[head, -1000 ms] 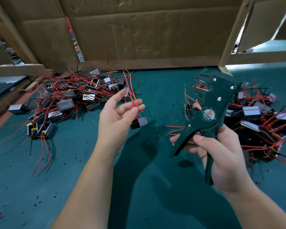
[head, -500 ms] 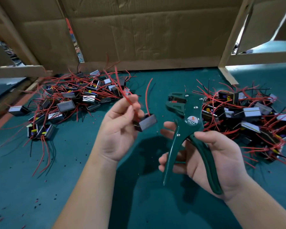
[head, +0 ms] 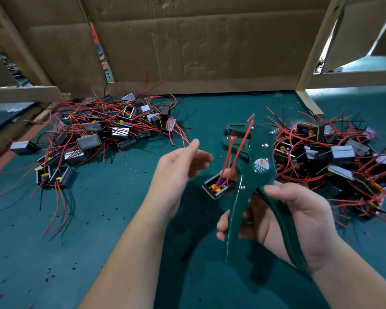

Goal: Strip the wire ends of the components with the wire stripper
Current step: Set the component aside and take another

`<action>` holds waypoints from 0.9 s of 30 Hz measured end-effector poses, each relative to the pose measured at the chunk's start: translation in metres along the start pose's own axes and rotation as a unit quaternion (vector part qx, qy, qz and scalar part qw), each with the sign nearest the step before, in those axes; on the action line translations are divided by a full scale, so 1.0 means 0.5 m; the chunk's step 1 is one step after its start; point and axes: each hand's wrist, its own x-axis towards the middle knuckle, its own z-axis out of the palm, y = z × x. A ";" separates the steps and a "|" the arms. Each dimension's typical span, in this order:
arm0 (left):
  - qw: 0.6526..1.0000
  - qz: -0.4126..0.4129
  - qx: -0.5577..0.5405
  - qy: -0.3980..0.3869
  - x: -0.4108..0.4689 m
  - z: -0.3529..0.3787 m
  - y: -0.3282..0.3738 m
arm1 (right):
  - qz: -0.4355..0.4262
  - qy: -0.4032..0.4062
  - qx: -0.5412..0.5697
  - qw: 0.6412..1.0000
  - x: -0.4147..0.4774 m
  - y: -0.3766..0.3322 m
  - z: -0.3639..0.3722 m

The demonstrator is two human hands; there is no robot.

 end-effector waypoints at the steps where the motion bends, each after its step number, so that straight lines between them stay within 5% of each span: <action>1: 0.999 -0.023 0.000 -0.036 -0.002 0.002 -0.001 | 0.008 -0.012 -0.006 1.000 -0.001 0.002 0.001; 4: 0.975 -0.082 -0.119 -0.168 -0.012 0.004 0.010 | 0.041 -0.045 -0.035 0.998 -0.006 0.007 0.005; 12: 0.932 0.004 -0.208 -0.298 -0.025 -0.016 0.009 | 0.028 -0.073 -0.004 0.997 -0.008 0.001 0.005; 22: 0.997 0.025 -0.074 -0.026 -0.011 -0.010 0.021 | -0.028 0.013 -0.017 0.999 -0.002 0.003 0.003; 27: 0.995 0.078 -0.054 -0.006 -0.010 -0.006 0.016 | -0.029 0.039 -0.021 0.999 -0.003 0.007 0.001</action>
